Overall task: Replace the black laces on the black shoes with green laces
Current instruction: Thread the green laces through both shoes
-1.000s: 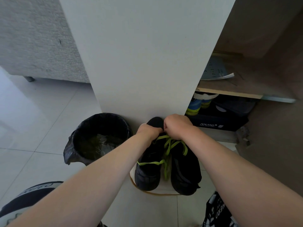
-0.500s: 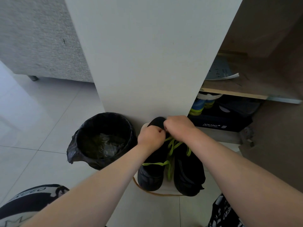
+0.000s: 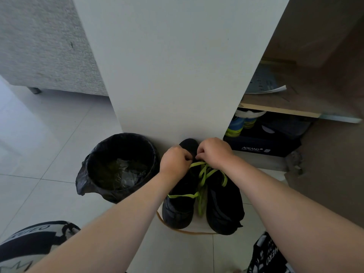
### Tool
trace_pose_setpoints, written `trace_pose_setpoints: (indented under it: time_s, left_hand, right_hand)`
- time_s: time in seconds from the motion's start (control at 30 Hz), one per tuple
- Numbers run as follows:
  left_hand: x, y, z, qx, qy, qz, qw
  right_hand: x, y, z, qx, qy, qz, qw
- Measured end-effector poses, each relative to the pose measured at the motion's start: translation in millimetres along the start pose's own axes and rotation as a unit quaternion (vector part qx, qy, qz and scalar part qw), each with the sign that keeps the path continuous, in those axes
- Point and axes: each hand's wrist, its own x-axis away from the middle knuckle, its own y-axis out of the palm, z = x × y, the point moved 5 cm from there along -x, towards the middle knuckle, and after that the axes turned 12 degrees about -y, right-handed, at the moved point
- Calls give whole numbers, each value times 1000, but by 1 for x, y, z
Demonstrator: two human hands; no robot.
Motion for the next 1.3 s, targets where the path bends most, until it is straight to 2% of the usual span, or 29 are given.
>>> trace_pose_setpoints:
  time_s: [0.17,0.37,0.53,0.63,0.77,0.87,1.0,1.13,1.3]
  left_hand:
    - [-6,0,-3,9,1,-8,1000]
    - [-4,2,4,-18,38,-21,999]
    - [3,2,2,-4,-35,6,999]
    - [3,-1,1,6,-68,22,997]
    - [5,-1,3,7,-27,59,998]
    - [5,3,1,20,-21,64,998]
    - [0,4,-2,25,-31,48,998]
    - [-4,9,-2,-15,7,20,1000]
    - [-6,13,8,-150,108,-13,983]
  right_hand:
    - [2,0,-4,-14,-30,12,999]
    - [2,-4,-6,30,-14,-19,999]
    - [1,0,-13,74,-22,-43,996]
    - [1,3,-5,26,-7,-34,999]
    - [5,5,10,-104,28,-20,994]
    - [5,6,13,-133,34,-13,991]
    - [4,6,8,-81,26,8,996]
    - [1,12,-2,7,31,29,999]
    - [3,11,0,-29,28,4,999]
